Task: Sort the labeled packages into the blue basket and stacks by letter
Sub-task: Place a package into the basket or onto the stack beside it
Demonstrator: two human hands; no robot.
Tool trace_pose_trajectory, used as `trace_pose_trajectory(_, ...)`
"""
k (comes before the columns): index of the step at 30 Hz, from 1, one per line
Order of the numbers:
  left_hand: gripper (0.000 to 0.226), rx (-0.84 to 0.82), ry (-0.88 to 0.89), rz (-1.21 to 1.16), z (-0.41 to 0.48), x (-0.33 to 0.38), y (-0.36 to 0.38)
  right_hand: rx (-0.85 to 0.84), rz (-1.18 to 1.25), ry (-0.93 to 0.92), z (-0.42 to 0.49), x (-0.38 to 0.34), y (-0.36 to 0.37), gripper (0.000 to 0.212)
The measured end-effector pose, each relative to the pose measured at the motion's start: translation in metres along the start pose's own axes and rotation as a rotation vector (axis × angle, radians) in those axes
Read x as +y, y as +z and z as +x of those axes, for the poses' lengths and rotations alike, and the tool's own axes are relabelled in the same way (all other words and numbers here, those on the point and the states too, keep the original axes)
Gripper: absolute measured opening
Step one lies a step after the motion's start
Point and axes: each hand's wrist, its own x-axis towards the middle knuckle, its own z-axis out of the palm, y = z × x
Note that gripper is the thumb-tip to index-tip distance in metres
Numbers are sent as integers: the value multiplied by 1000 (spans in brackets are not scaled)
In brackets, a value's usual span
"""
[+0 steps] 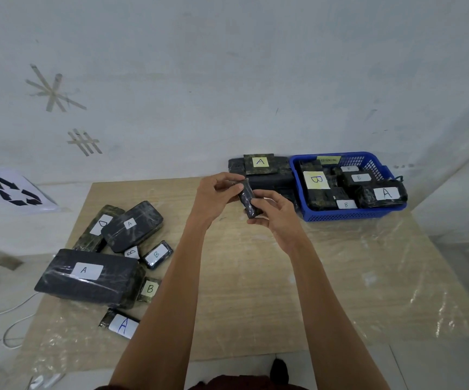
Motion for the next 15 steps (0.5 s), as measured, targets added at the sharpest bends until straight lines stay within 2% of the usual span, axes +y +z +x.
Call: trace_pose_trajectory(15, 20, -36, 15, 34, 8, 3, 2, 107, -95, -37, 3, 1, 8, 26)
